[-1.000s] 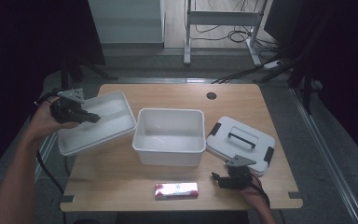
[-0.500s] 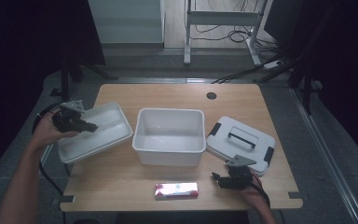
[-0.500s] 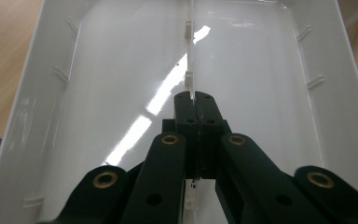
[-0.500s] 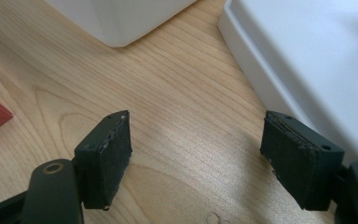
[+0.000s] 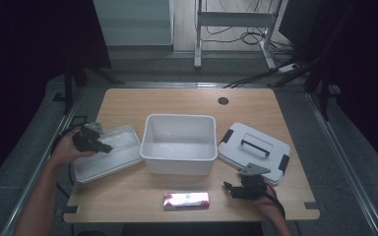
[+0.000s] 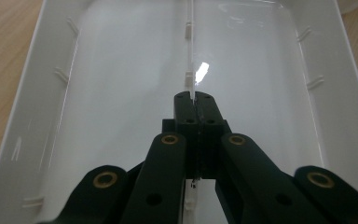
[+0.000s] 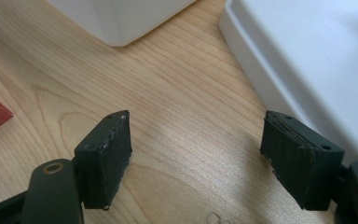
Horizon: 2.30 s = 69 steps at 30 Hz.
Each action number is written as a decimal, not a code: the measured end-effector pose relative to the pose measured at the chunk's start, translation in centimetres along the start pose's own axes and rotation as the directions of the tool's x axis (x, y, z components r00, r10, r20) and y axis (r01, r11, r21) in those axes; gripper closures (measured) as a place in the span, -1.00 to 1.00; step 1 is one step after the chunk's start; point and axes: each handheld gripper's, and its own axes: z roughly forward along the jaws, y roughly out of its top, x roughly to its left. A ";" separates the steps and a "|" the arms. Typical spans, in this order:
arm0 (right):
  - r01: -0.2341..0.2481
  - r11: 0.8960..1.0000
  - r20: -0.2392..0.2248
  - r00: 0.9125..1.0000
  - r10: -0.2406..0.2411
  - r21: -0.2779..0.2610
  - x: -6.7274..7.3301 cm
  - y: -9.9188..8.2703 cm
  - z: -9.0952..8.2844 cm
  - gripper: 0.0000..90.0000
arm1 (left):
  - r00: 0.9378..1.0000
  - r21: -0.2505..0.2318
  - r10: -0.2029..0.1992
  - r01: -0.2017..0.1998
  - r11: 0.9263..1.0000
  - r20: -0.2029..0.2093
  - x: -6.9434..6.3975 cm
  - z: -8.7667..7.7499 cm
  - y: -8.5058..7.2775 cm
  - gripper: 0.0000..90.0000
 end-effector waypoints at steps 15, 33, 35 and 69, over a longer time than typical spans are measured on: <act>0.010 1.000 -0.005 1.000 -0.010 0.001 0.0 0.0 -0.1 -0.47 | 1.000 0.033 0.007 -0.007 0.999 -0.001 -0.5 2.0 -0.3 0.94; 0.157 0.987 -0.127 0.979 -0.158 -0.015 1.3 3.4 -1.8 -0.45 | 0.996 0.061 0.061 -0.057 0.996 -0.067 -1.5 0.4 2.7 0.20; 0.189 0.982 -0.161 0.969 -0.189 -0.021 2.0 4.2 -2.1 -0.45 | 0.996 0.060 0.064 -0.060 0.996 -0.067 -1.6 0.3 2.7 0.19; 0.546 0.832 -0.440 0.775 -0.453 0.104 12.4 9.3 3.0 -0.42 | 0.992 0.082 0.103 -0.097 0.992 -0.069 -2.5 0.1 5.1 0.16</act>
